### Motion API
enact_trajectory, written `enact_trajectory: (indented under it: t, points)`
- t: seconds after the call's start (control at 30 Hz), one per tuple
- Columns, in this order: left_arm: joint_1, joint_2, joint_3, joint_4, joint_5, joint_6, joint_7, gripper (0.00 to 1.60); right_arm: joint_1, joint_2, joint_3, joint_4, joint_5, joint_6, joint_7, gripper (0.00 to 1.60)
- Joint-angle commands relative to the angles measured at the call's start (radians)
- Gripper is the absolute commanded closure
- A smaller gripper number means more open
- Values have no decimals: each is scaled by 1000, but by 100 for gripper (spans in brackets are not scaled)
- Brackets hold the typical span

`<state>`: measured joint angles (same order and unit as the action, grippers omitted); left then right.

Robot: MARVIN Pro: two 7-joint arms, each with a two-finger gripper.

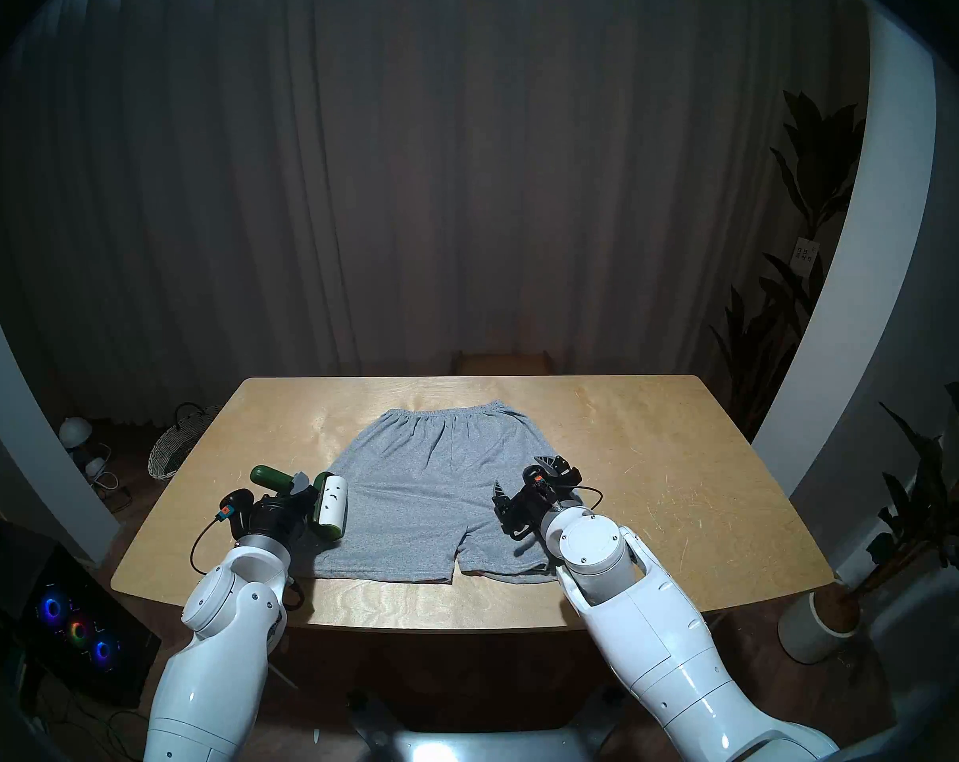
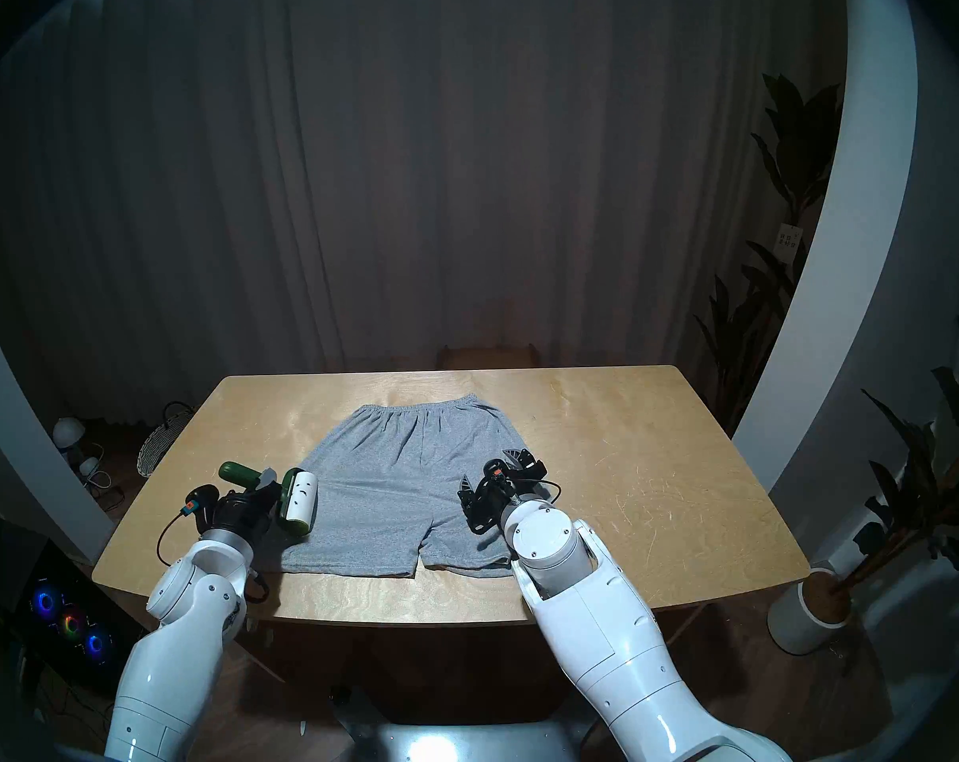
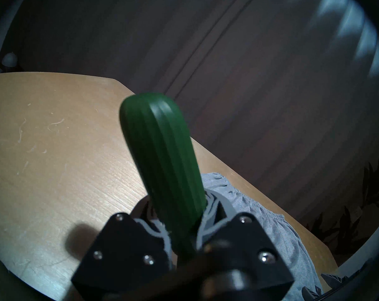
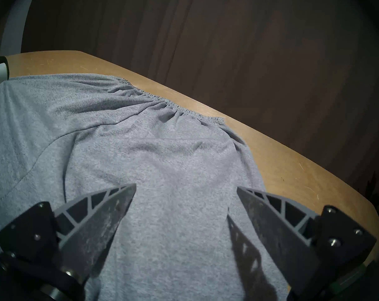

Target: Remove lint and debris from pants with a lint roller

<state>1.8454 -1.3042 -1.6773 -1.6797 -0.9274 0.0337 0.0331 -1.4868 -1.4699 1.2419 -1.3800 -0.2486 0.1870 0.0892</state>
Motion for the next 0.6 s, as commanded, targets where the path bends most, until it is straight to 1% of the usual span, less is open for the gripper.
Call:
enact_trajectory:
  t: [0.0,0.37,0.57]
  points:
    - [-8,17,-16,13,0,-4,-10,160,-57,28,-1,57,-11,36,1,0]
    - [0,38,-58,-4,-19,-10,-34,160,-63,28,-1,59,-9,35,-4,0]
    - [2,44,-77,1,-27,-10,-38,160,-66,29,-3,56,-8,35,-6,0]
